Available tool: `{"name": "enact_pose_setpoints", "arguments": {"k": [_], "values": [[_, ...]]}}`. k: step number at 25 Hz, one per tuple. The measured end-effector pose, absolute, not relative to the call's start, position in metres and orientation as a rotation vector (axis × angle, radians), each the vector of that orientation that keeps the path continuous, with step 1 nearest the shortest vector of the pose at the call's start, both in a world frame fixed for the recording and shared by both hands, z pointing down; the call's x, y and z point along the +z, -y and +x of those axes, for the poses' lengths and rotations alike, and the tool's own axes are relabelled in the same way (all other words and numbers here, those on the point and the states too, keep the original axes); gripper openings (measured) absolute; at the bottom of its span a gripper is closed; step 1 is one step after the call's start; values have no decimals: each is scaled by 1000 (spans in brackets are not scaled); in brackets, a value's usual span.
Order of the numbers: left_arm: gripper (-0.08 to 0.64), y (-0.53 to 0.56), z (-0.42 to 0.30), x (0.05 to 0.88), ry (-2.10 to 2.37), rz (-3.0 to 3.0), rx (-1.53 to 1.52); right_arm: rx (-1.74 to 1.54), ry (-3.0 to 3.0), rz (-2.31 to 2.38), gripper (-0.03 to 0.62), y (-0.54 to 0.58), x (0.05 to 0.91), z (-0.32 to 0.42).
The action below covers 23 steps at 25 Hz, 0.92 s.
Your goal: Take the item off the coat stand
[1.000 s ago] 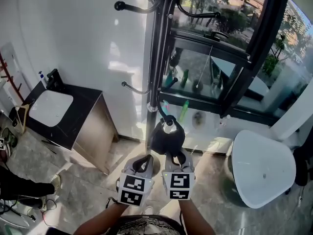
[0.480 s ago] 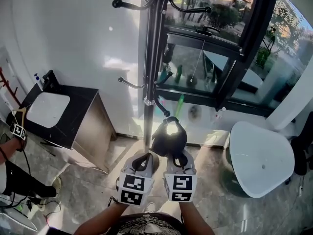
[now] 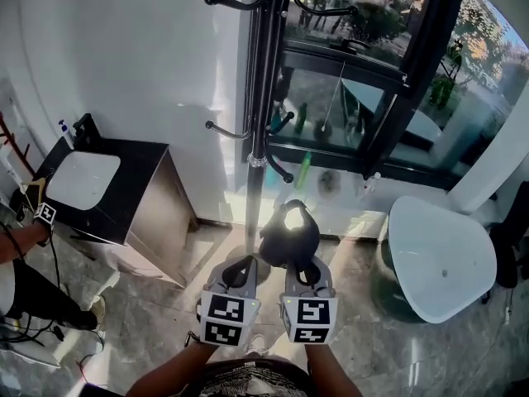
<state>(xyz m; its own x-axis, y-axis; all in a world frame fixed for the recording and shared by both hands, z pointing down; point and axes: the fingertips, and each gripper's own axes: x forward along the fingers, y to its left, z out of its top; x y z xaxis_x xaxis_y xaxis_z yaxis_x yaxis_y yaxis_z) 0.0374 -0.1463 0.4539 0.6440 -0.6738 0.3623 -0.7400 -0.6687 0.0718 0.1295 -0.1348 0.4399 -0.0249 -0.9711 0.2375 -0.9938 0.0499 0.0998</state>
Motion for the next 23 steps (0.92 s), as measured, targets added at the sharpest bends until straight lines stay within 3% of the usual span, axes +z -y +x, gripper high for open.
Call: {"name": "enact_pose_setpoints", "arguments": {"k": [23], "values": [[5,101,38,448,1096,2712,445,205,2027,2091,17,70,437,128]]}}
